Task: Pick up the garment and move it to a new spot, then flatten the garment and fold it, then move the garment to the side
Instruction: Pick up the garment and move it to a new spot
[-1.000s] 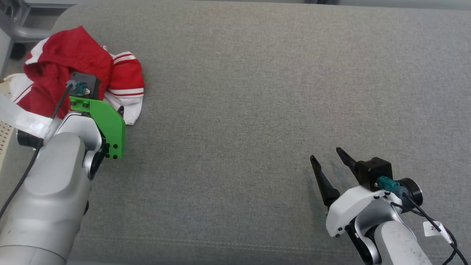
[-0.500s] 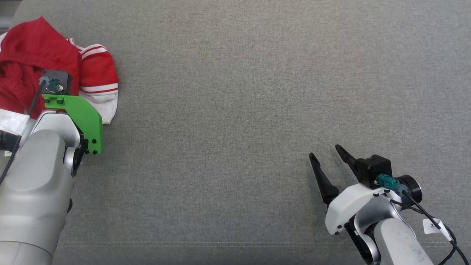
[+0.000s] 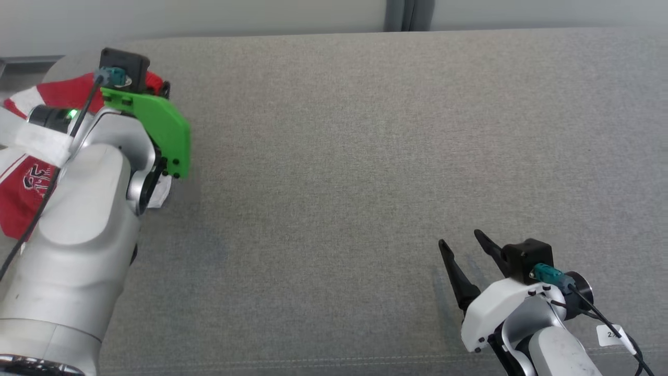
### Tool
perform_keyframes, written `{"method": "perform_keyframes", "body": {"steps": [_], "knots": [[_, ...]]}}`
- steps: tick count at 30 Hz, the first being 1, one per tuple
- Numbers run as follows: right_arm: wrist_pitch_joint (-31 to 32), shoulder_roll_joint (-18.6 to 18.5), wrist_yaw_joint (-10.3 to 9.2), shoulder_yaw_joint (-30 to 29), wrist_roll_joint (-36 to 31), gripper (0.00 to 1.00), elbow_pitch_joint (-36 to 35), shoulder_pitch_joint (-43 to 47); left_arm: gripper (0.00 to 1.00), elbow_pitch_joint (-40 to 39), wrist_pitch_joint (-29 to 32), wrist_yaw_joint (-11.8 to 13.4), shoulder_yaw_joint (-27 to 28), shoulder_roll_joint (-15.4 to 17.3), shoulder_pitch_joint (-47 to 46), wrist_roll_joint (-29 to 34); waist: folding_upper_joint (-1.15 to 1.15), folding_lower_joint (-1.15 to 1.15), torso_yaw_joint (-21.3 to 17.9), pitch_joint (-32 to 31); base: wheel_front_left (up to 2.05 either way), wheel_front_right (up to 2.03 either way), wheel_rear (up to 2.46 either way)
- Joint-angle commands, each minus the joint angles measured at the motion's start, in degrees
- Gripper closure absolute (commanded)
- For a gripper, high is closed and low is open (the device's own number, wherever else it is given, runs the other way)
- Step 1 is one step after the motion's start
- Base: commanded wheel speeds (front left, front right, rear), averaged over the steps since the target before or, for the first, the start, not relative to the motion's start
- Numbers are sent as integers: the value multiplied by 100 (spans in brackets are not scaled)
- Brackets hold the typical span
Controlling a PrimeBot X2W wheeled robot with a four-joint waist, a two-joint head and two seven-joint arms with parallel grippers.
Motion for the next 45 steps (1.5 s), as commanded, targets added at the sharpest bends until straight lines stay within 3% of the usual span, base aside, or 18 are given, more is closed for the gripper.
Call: {"method": "perform_keyframes", "body": {"steps": [1, 13, 20, 26, 32, 45], "knots": [[-30, -15, 0, 7, 47, 0, 24, 83, 100, -123, -67, -1, -13, -107, -130, -11, 0, 0, -242, -266, 0, 0, 0], [-153, -13, 0, 43, 250, 0, 217, 168, 100, -891, -433, -207, -295, -1007, -667, -168, 0, 0, -994, -525, 0, 0, 0], [-235, -14, 0, 138, 322, 0, 335, 77, 100, -1217, -881, -343, -572, -1318, -941, -712, 0, 0, -1316, -503, 0, 0, 0], [-310, -13, 0, 173, 373, 0, 418, 23, 100, -1334, -867, -173, -1069, -1324, -977, -1296, 0, 0, -1399, -450, 0, 0, 0], [-395, -13, 0, 122, 402, 0, 469, -27, 100, -799, -827, -6, -1361, -1243, -540, -1410, 0, 0, -1263, -292, 0, 0, 0], [-350, -14, 0, -58, 242, 0, 427, -52, 100, 71, -703, 282, -1085, -581, 841, -1898, 0, 0, -630, -158, 0, 0, 0]]}}
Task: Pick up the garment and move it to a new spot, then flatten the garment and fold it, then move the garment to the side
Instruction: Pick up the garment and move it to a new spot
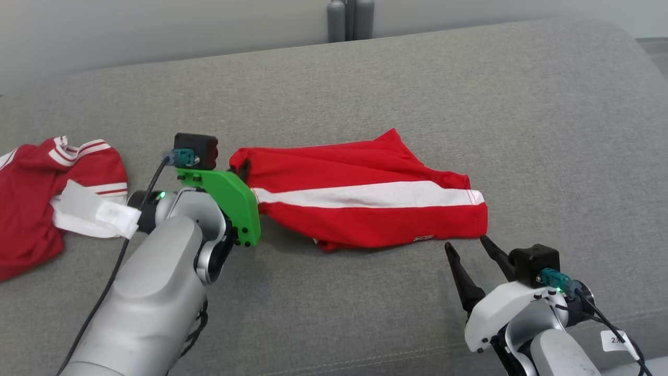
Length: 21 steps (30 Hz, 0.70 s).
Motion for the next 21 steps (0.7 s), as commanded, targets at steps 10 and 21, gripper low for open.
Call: {"method": "perform_keyframes", "body": {"steps": [10, 21], "knots": [[107, -15, 0, -27, -57, 0, -89, 17, 0, -65, -36, 206, 83, 155, 782, -245, 0, 0, 458, -106, 0, 0, 0], [-57, -14, -1, -459, 200, 0, -108, 94, 0, -392, -991, 538, 316, 253, 1251, -222, 0, 0, 513, -344, 0, 0, 0]]}}
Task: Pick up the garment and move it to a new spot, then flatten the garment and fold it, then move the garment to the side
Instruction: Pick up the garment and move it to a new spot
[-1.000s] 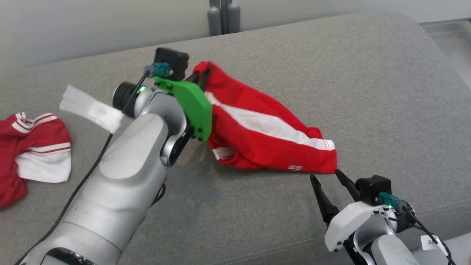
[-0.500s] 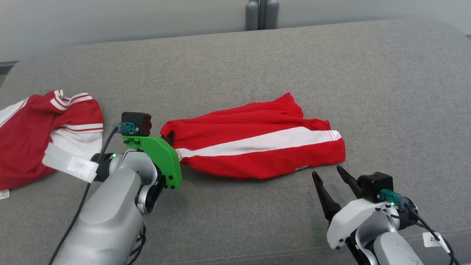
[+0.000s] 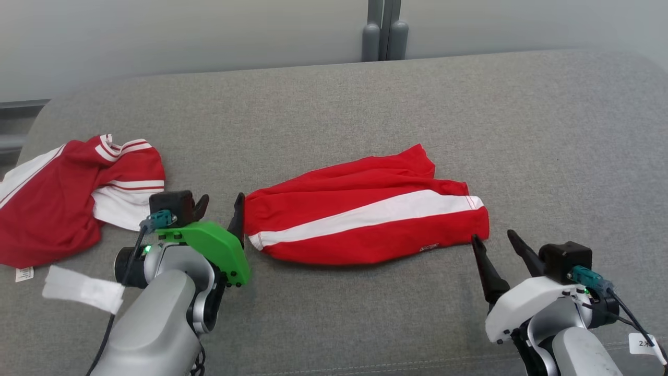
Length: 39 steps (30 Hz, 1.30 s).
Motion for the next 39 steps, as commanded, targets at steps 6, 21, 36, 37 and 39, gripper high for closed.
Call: {"method": "perform_keyframes", "body": {"steps": [6, 21, 36, 37, 39], "knots": [[-249, -13, -3, -343, -28, 0, -97, 60, 0, -568, -920, 263, 257, 157, 490, 192, 0, 0, 39, -235, 0, 0, 0], [-955, -7, -2, -500, 261, 0, -188, 288, 0, -2860, -1057, 458, 2032, -14, 2600, 1326, 0, 0, 200, -688, 0, 0, 0], [-678, -13, -2, -602, -170, 0, -284, 743, 0, -3400, -1058, -205, 2164, 292, 3776, 2108, 0, 0, 270, -850, 0, 0, 0], [-664, -14, -2, -596, -191, 0, -275, 760, 0, -3385, -1059, -232, 2131, 315, 3797, 2163, 0, 0, 270, -857, 0, 0, 0], [-614, -14, -2, -579, -264, 0, -251, 788, 0, -3348, -1058, -269, 2081, 343, 3841, 2188, 0, 0, 266, -871, 0, 0, 0]]}}
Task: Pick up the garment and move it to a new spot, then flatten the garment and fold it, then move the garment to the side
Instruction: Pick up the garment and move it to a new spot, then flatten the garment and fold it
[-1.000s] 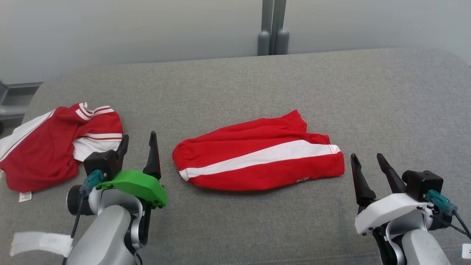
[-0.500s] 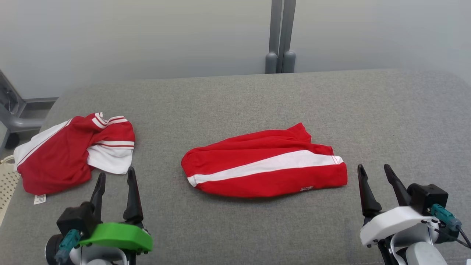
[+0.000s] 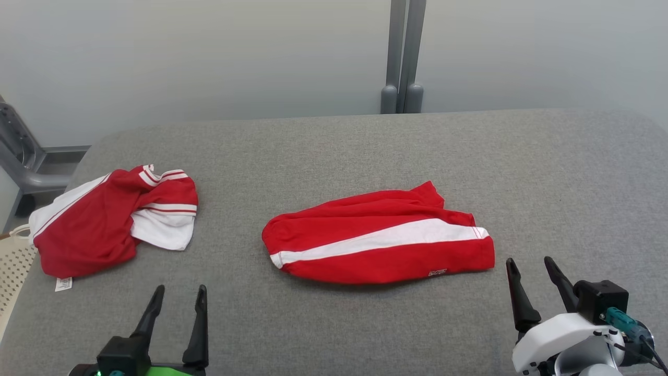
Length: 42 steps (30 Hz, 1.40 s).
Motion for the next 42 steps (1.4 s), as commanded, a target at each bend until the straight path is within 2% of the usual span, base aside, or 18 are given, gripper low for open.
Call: {"method": "perform_keyframes", "body": {"steps": [1, 21, 25, 29, 37, 42], "knots": [[53, -15, -2, 10, -78, 0, 20, 76, 0, 65, -4, -67, -56, 93, 103, 87, 0, 0, -8, -9, 0, 0, 0], [320, -17, -2, -33, -50, 0, 2, 44, 0, 340, -1, -25, -70, 25, 32, 67, 0, 0, -96, -6, 0, 0, 0], [565, -16, -2, 15, -48, 0, -14, -16, 0, 388, 420, -180, -133, -74, -52, -217, 0, 0, -86, 20, 0, 0, 0], [1210, -19, -3, 23, -36, 0, -54, -197, 0, 330, 1119, -191, -228, -94, -317, -407, 0, 0, -72, 79, 0, 0, 0], [3240, -14, -2, -126, -271, 0, -276, -1034, 0, 334, 2741, 20, -524, -281, -1325, -521, 0, 0, -70, 362, 0, 0, 0], [4206, -32, -2, -96, -253, 0, -357, -1841, 0, 507, 3623, 330, -740, -505, -2200, -360, 0, 0, -32, 814, 0, 0, 0]]}}
